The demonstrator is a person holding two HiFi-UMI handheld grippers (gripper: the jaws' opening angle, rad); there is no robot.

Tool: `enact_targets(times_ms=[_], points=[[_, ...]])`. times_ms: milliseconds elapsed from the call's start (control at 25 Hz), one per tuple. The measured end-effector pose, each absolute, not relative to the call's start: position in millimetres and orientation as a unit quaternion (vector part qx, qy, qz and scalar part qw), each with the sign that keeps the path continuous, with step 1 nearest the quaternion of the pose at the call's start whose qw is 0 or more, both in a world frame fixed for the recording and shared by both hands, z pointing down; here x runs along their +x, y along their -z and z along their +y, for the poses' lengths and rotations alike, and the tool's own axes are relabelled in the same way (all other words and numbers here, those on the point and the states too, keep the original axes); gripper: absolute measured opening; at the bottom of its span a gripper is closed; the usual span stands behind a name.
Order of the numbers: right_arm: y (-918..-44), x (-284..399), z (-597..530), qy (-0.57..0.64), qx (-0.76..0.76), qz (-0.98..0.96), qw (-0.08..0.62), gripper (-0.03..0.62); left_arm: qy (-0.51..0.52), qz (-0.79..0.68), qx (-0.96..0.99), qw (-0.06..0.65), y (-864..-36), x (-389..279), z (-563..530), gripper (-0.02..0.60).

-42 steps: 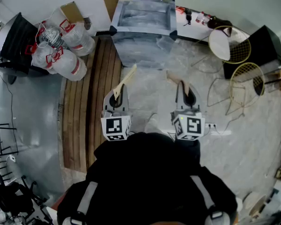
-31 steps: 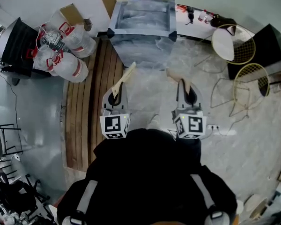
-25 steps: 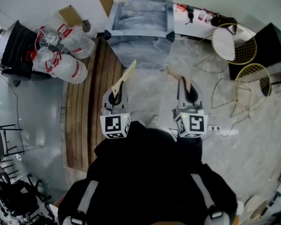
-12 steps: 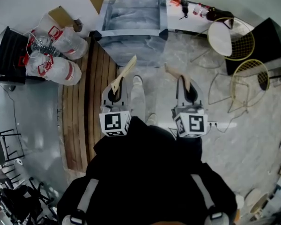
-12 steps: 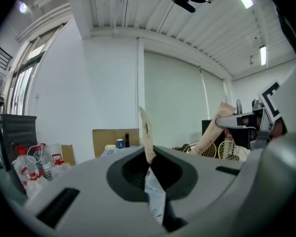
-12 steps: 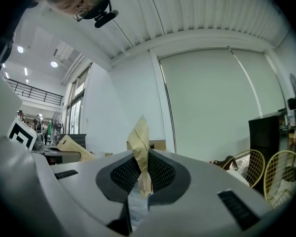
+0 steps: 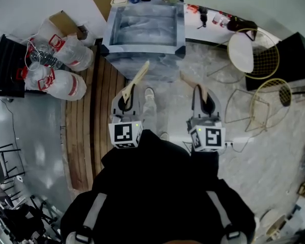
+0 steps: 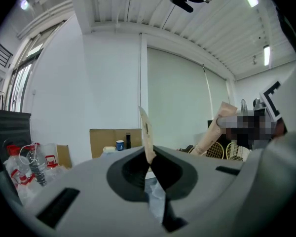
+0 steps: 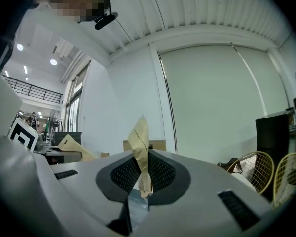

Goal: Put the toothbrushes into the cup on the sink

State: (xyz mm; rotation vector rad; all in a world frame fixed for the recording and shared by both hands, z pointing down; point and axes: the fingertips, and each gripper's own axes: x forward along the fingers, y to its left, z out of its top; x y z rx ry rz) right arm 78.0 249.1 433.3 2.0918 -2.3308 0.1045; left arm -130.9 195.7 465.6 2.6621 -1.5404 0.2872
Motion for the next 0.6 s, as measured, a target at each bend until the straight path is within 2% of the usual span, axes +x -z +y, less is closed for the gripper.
enact_targets(times_ms=[600], points=[[-415.2, 98.7, 38.5, -0.047, 0.674, -0.737, -0.002, 0.028, -0.106, -0.495, 0.862, 0.023, -446.7, -110.6, -20.8, 0.005]])
